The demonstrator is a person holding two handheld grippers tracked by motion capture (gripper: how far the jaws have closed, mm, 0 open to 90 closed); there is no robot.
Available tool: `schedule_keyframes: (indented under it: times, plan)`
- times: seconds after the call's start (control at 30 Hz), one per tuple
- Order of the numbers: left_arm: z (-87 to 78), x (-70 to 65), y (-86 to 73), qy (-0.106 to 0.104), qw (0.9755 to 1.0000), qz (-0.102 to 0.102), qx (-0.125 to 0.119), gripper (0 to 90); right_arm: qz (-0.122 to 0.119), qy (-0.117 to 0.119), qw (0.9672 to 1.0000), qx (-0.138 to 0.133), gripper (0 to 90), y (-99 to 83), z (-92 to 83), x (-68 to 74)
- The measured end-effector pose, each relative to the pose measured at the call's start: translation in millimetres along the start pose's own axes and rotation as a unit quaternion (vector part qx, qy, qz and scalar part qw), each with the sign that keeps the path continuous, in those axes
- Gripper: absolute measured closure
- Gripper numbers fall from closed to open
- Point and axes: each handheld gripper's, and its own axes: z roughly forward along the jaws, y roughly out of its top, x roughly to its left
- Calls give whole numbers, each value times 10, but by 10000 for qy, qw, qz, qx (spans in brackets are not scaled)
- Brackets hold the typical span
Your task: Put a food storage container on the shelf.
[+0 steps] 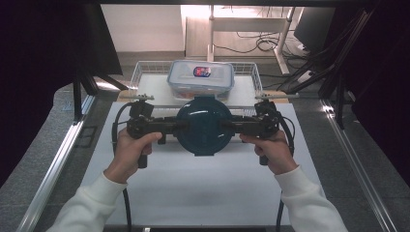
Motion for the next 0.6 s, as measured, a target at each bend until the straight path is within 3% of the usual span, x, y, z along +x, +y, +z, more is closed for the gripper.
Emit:
schedule_keyframes:
  times: [0.17, 0.6]
  plan:
    - [-38, -16, 165, -63, 9999, 104, -54, 436, -92, -35, 9999, -77, 389, 179, -54, 39]
    - [-105, 4, 512, -207, 9996, 84, -178, 436, -247, -121, 9993, -236, 396, 550, -118, 109]
